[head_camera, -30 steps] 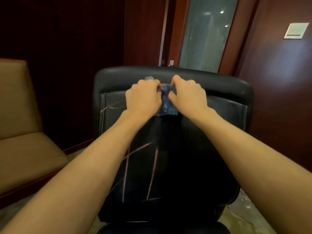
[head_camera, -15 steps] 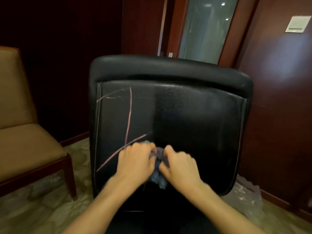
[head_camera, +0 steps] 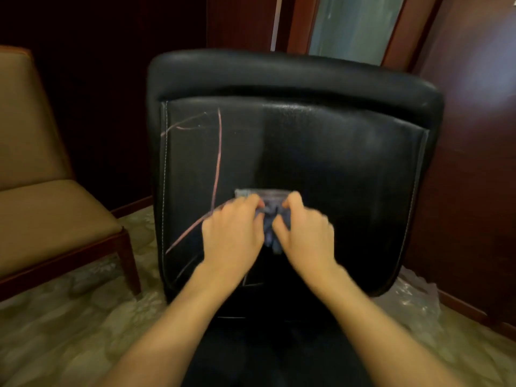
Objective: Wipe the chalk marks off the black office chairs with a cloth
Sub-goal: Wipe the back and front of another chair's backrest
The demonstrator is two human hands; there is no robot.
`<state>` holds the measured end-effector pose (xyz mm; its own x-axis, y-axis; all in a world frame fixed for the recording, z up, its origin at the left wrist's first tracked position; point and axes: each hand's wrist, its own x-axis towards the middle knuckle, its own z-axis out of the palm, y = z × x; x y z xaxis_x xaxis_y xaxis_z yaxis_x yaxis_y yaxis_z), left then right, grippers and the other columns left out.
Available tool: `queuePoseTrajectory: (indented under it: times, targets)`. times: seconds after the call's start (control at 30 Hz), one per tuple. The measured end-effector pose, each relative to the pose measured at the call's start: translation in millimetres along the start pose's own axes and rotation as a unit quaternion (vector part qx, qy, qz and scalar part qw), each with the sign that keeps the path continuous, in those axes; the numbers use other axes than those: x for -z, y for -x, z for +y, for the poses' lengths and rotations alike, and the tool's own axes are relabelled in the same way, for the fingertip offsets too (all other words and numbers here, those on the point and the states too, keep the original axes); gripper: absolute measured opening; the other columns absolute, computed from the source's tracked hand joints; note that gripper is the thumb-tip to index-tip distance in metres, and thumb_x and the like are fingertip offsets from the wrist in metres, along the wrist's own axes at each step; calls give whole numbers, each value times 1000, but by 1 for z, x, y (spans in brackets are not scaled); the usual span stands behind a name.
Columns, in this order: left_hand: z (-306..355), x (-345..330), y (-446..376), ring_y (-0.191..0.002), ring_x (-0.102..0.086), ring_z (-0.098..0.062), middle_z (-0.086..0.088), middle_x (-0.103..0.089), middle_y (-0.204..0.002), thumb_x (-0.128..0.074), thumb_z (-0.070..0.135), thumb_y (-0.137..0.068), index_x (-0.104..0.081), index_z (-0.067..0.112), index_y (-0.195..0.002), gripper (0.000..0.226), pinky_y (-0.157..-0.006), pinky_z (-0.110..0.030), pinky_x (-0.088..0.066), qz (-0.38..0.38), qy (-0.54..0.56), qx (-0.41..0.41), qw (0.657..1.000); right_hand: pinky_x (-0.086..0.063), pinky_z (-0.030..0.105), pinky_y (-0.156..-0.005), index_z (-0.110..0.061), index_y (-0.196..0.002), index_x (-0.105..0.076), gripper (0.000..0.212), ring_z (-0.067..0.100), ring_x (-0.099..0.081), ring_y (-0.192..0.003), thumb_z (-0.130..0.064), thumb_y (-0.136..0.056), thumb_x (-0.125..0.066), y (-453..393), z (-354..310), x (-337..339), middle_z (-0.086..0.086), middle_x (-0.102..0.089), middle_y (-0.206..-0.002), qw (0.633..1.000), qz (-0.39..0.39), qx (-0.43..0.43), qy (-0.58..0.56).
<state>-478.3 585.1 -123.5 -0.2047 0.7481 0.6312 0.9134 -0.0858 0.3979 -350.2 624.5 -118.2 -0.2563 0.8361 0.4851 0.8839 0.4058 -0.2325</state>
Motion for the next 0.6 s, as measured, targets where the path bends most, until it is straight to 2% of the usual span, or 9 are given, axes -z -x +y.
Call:
queuePoseTrajectory:
  times: [0.07,0.1,0.2,0.27,0.37,0.43,0.5,0.53,0.6]
  targets:
    - [-15,-23,38,-72,-70,-34,-1,-73,-85,-79,21,-77,-70,25,-92,18,-57,-39,-53,-21,18,21,999,-48,42,-74,-17,-122,-48,34,40,-66,-96,-38,-95,-52,34,10,-33,13,-70,-102,999,-28,-23,-17]
    - [-22,-35,57,-72,-71,-32,0,-74,-86,-79,22,-77,-70,26,-93,19,-57,-37,-54,-51,3,39,998,-49,43,-73,-17,-123,-48,35,40,-66,-95,-38,-96,-52,53,14,-50,13,-70,-101,998,-51,-28,-19]
    - [-34,-58,103,-101,-68,-18,7,-70,-114,-55,36,-96,-63,33,-117,23,-80,-32,-51,-177,-22,88,980,-50,39,-77,-20,-122,-44,31,31,-67,-98,-40,-98,-46,94,19,-82,5,-70,-105,988,-151,-40,-14]
    - [-39,-60,115,-107,-65,-13,10,-67,-119,-46,40,-100,-58,36,-121,25,-84,-30,-48,-181,-26,90,979,-50,36,-78,-23,-115,-42,24,26,-67,-98,-40,-99,-45,101,19,-82,2,-69,-105,982,-185,-40,-13]
    - [-30,-43,94,-93,-69,-23,6,-72,-102,-61,35,-93,-66,33,-107,15,-72,-35,-50,-108,23,82,991,-48,39,-75,-23,-112,-48,26,34,-67,-98,-42,-95,-51,79,14,-54,7,-71,-101,992,-122,-34,-20]
    - [-16,-21,67,-85,-68,-29,4,-71,-92,-67,31,-89,-67,30,-99,10,-64,-37,-50,-32,50,61,996,-49,41,-70,-21,-105,-54,24,38,-68,-90,-40,-91,-60,54,4,-23,11,-71,-90,997,-30,-22,-63]
    - [-2,3,35,-87,-67,-32,-1,-71,-91,-68,29,-89,-69,28,-100,11,-64,-37,-47,35,69,38,996,-48,42,-65,-19,-100,-57,22,41,-67,-83,-35,-88,-65,28,-6,9,13,-69,-82,992,62,-3,-109]
    - [3,12,20,-90,-65,-33,-2,-71,-94,-67,30,-90,-68,28,-102,12,-66,-35,-44,42,75,37,996,-46,41,-64,-19,-100,-56,21,41,-66,-82,-34,-88,-64,16,-10,20,11,-67,-79,990,80,3,-116]
    - [7,17,-4,-99,-62,-35,-2,-69,-103,-63,33,-92,-66,31,-106,14,-71,-34,-36,4,73,67,995,-37,37,-64,-19,-103,-53,20,39,-63,-85,-33,-91,-60,-2,-13,27,4,-58,-78,994,56,1,-93]
